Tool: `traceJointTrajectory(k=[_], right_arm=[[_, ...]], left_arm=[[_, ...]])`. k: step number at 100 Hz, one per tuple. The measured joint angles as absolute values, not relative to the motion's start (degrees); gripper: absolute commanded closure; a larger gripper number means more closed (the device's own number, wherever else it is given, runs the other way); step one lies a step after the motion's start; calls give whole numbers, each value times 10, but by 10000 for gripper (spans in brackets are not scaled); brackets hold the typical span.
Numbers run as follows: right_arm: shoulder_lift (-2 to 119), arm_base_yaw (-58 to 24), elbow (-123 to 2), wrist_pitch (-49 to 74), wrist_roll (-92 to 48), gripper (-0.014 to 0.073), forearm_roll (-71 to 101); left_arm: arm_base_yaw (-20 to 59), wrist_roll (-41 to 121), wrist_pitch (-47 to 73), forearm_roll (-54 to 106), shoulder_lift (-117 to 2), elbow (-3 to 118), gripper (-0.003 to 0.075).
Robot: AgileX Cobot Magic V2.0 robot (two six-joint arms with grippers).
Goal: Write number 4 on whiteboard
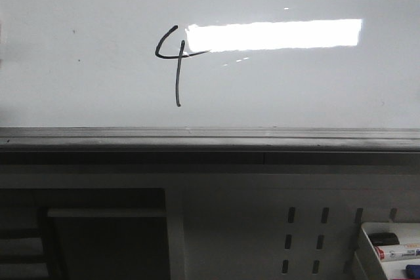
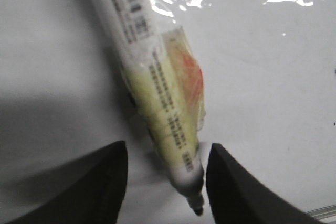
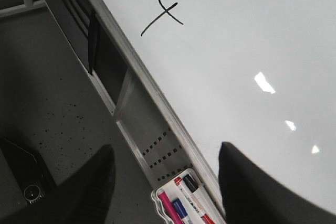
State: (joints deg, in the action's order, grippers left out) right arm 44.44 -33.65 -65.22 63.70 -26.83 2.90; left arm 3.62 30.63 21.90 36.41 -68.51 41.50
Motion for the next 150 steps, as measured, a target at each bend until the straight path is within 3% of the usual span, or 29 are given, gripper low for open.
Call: traceJointTrajectory(k=[26,60,85,97,107,115,126,150], right_arm=[[444,-337,-652,638,-232,210,16],[431,-337,-633,663,55,210,-126],[337,-337,-484,524,95,213,-137],[272,-337,-406,436,96,325,-147],[217,-337,-353,356,96,527,-150],[185,-337,-319,307,96,669,-153],[160,-337,-283,268,96,661,-159],[157,-337,-242,272,96,661,-161]], left_arm=[[35,308,258,302,-674,441,331],[35,308,449,249,-548,506,332],[35,297,445,242,-351,415,335],[35,280,374,242,-258,352,341],[35,259,304,246,-201,301,424],[35,253,247,256,-170,262,562],[35,251,198,261,-152,227,743],[35,248,181,264,-151,182,741]])
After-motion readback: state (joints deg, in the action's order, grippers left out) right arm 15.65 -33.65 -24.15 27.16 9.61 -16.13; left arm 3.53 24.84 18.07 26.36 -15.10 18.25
